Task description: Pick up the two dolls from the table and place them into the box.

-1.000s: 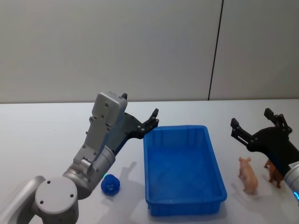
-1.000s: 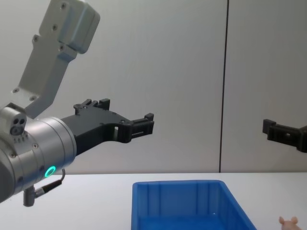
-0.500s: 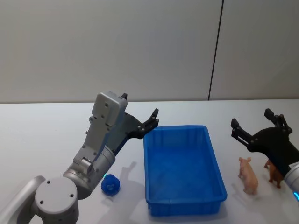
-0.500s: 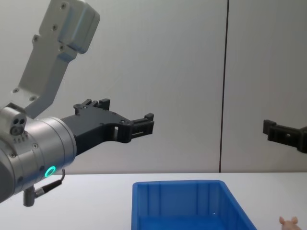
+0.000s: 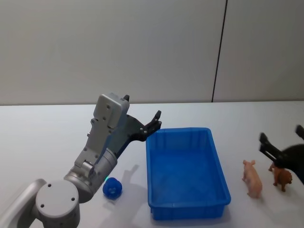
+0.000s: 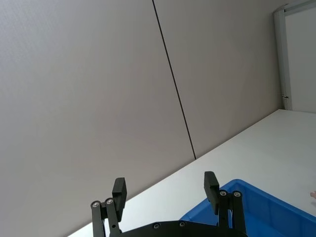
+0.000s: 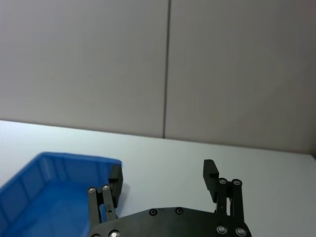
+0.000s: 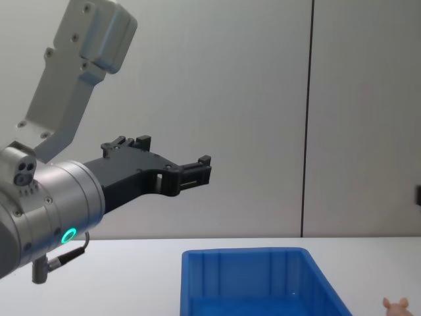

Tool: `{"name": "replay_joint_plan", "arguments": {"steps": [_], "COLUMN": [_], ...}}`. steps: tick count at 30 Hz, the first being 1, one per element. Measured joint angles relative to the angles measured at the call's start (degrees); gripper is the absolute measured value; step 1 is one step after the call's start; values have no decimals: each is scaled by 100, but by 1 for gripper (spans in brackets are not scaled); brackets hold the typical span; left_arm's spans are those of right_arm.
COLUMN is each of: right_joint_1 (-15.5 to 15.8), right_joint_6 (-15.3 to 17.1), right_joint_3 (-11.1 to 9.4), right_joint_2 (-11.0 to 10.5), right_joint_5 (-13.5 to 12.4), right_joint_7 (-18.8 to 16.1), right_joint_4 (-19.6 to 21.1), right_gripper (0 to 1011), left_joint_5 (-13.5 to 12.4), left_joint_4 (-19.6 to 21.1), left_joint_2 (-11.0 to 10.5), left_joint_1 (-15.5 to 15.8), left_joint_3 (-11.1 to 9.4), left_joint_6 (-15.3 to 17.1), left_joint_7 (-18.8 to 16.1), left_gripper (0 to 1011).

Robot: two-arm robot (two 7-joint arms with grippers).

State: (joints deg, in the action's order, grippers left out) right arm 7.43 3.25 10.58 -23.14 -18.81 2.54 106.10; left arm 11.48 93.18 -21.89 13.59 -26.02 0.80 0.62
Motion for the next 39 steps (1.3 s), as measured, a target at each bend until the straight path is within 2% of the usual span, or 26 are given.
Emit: {"name": "replay_joint_plan", "arguments": {"steps": [10, 13, 18, 24, 28, 36, 39], "right_joint_1": [659, 748, 855, 832, 684, 320, 213], "right_joint_6": [455, 593, 998, 1432, 1812, 2226, 2291], "right_joint_3": [-261, -298, -351, -367, -356, -291, -267], "right_joint_2": [-377, -430, -505, -519, -478, -349, -310], "right_joint_5": [-207, -226, -241, -212, -113, 128, 198], "right_joint_7": [595, 666, 778, 816, 791, 606, 533], "right_joint_4": [377, 416, 448, 390, 231, -169, -288], "right_gripper": [1001, 1001, 1001, 1001, 1001, 1001, 1001], "left_joint_5": [0, 0, 0, 0, 0, 0, 0], "left_joint_4": [0, 0, 0, 0, 0, 0, 0], "left_joint_2": [0, 0, 0, 0, 0, 0, 0], "left_joint_1": [0, 0, 0, 0, 0, 0, 0], "left_joint_3": [0, 0, 0, 0, 0, 0, 0], "left_joint_6": [0, 0, 0, 0, 0, 0, 0], "left_joint_7": [0, 0, 0, 0, 0, 0, 0], "left_gripper": [1001, 1001, 1001, 1001, 1001, 1001, 1001]}}
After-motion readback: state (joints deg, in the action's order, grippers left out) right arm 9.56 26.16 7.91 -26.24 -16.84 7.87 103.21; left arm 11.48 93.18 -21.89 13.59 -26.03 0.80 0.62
